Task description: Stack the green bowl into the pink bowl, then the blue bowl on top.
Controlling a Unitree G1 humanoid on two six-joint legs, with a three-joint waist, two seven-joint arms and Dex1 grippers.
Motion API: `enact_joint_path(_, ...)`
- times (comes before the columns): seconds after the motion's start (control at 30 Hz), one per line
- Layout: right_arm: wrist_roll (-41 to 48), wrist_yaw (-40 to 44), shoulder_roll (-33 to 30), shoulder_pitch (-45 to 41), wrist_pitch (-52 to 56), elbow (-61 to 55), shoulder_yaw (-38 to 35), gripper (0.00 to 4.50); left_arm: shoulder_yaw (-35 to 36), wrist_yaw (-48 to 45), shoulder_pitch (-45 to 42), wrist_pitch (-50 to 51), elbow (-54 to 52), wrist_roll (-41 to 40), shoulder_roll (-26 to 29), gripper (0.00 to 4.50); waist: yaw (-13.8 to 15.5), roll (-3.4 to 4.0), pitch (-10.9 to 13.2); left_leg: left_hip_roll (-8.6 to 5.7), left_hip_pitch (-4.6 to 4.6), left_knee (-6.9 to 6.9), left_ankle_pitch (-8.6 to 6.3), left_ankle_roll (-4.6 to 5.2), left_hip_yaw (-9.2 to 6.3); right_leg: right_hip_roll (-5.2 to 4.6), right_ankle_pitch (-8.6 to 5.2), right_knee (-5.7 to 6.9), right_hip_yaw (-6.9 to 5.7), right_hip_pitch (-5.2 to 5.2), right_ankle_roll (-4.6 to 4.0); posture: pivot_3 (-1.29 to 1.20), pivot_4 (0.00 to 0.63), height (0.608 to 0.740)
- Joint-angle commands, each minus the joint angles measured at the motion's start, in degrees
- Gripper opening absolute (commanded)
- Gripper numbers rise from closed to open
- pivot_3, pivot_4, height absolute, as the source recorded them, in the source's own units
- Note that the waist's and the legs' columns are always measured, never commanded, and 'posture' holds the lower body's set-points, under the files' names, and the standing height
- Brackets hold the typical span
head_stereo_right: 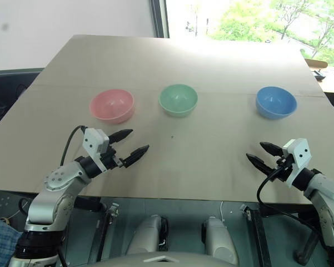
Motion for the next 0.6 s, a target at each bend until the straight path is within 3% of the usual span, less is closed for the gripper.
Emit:
enact_joint_path(0.03,0.4,0.07,-0.6,-0.05,-1.09,-0.9,-2.35,3.24,0.69,-0.28,0.27,-0.66,-2.97,-0.87,0.3,4.5,0.0,0.0,0.0,0.0,0.0,0.0,0.0,0.0,0.0,0.0,0.0,0.0,0.0,0.0,0.0,0.0,0.15,0.74)
enact_joint_path(0.6,-0.22,0.19,-0.38,0.19,-1.82,-0.43,-1.85,3.24,-0.16,0.25,0.34,-0.07,-3.83,-0.27,0.1,4.5,0.0,0.0,0.0,0.0,0.0,0.0,0.0,0.0,0.0,0.0,0.0,0.0,0.0,0.0,0.0,0.0,0.15,0.74)
